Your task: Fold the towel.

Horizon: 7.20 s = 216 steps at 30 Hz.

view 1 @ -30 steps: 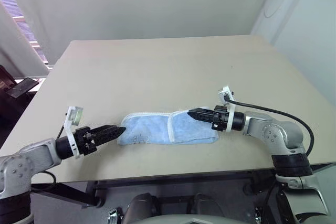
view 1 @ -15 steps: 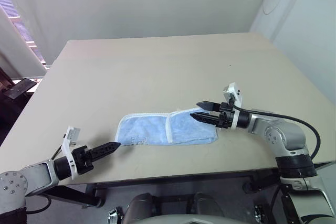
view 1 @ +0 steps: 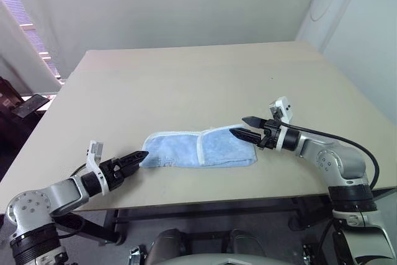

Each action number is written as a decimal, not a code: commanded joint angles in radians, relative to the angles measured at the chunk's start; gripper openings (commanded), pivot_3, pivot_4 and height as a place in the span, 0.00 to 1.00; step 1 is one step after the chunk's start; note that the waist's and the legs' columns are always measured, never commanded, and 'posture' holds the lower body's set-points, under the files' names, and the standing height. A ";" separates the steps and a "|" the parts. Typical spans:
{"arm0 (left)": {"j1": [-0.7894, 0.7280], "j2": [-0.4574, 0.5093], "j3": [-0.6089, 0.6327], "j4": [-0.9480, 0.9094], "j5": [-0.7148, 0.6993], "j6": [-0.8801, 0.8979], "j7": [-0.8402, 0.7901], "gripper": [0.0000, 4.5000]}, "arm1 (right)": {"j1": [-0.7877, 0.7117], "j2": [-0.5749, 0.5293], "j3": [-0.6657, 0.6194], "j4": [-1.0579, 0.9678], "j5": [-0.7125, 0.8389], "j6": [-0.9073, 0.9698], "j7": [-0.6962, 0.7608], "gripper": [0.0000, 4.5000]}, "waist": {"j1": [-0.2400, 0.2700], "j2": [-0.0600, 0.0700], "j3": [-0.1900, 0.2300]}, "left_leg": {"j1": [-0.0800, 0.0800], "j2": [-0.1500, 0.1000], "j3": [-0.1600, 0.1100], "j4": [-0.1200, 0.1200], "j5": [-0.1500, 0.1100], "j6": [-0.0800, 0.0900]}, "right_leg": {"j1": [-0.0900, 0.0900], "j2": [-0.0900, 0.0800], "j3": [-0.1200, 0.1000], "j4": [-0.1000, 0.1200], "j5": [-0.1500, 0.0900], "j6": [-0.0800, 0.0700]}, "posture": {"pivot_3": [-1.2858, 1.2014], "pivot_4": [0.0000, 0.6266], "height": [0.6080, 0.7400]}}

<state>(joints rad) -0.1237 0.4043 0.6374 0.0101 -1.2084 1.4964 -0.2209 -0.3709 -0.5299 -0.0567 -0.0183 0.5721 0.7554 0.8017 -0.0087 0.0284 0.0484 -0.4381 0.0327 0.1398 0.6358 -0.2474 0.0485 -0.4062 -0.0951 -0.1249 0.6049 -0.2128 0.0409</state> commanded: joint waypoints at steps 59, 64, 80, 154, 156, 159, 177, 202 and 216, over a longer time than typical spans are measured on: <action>-0.708 0.097 -0.860 0.222 0.351 -0.312 -0.844 0.01 | 0.288 -0.150 -0.215 -0.257 0.031 -0.052 -0.049 1.00 | -0.002 -0.017 -0.003 | -0.005 -0.035 -0.029 -0.001 0.019 -0.015 | 0.002 -0.007 0.026 0.023 -0.051 0.019 | 0.52 0.00 0.88; -0.744 0.010 -0.982 0.317 0.483 -0.419 -0.961 0.01 | 0.343 -0.137 -0.265 -0.292 0.044 -0.047 -0.103 1.00 | -0.002 -0.018 -0.002 | -0.005 -0.035 -0.029 0.002 0.018 -0.013 | 0.002 -0.007 0.026 0.022 -0.052 0.019 | 0.52 0.00 0.88; -0.740 -0.241 -1.001 0.563 0.737 -0.627 -0.994 0.33 | 0.393 -0.113 -0.286 -0.321 0.036 -0.052 -0.191 1.00 | -0.001 -0.018 -0.001 | -0.006 -0.035 -0.034 0.009 0.017 0.005 | 0.003 -0.003 0.026 0.025 -0.052 0.021 | 0.52 0.00 0.88; -0.299 0.044 -0.740 0.023 0.873 -1.183 -0.879 1.00 | -0.145 -0.151 -0.176 0.246 0.295 0.594 0.071 0.91 | 0.019 -0.014 -0.009 | -0.006 -0.034 -0.034 0.012 0.017 0.008 | 0.002 -0.003 0.026 0.026 -0.045 0.020 | 0.52 0.00 0.88; -0.280 0.079 -0.743 0.010 0.894 -1.195 -0.877 1.00 | -0.185 -0.193 -0.144 0.351 0.275 0.631 0.117 0.91 | 0.019 -0.014 -0.009 | -0.006 -0.034 -0.034 0.012 0.017 0.008 | 0.002 -0.003 0.026 0.026 -0.045 0.020 | 0.52 0.00 0.88; -0.255 0.102 -0.748 0.006 0.899 -1.195 -0.868 1.00 | -0.210 -0.219 -0.065 0.441 0.221 0.631 0.160 0.91 | 0.018 -0.014 -0.009 | -0.006 -0.034 -0.033 0.012 0.017 0.008 | 0.002 -0.003 0.026 0.025 -0.045 0.020 | 0.52 0.00 0.88; -0.173 0.180 -0.719 -0.171 0.814 -1.074 -0.837 1.00 | -0.391 -0.084 0.233 0.792 -0.045 0.462 0.417 0.91 | -0.022 -0.015 -0.009 | -0.003 -0.033 -0.033 0.012 0.017 0.008 | 0.001 -0.002 0.027 0.027 -0.043 0.018 | 0.52 0.00 0.88; -0.151 0.189 -0.710 -0.195 0.816 -1.068 -0.784 1.00 | -0.518 0.220 0.187 0.977 -0.168 0.401 0.482 0.91 | -0.038 -0.015 -0.009 | 0.007 -0.025 -0.033 0.009 0.017 0.005 | -0.004 0.004 0.027 0.034 -0.039 0.012 | 0.52 0.00 0.88; -0.162 0.179 -0.722 -0.151 0.837 -1.111 -0.770 1.00 | -0.480 0.158 0.067 0.824 -0.105 0.489 0.459 0.00 | -0.031 -0.013 -0.008 | 0.001 -0.025 -0.030 0.009 0.017 0.005 | -0.009 0.003 0.028 0.033 -0.038 0.009 | 0.52 0.00 0.88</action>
<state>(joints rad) -0.2616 0.5841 -0.1022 -0.1367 -0.3711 0.4045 -0.9941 -0.8415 -0.3589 0.0555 0.8766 0.4217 1.2232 1.2714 -0.0401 0.0155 0.0403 -0.4384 0.0071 0.1100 0.6444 -0.2302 0.0532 -0.4172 -0.0919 -0.0972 0.6385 -0.2500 0.0491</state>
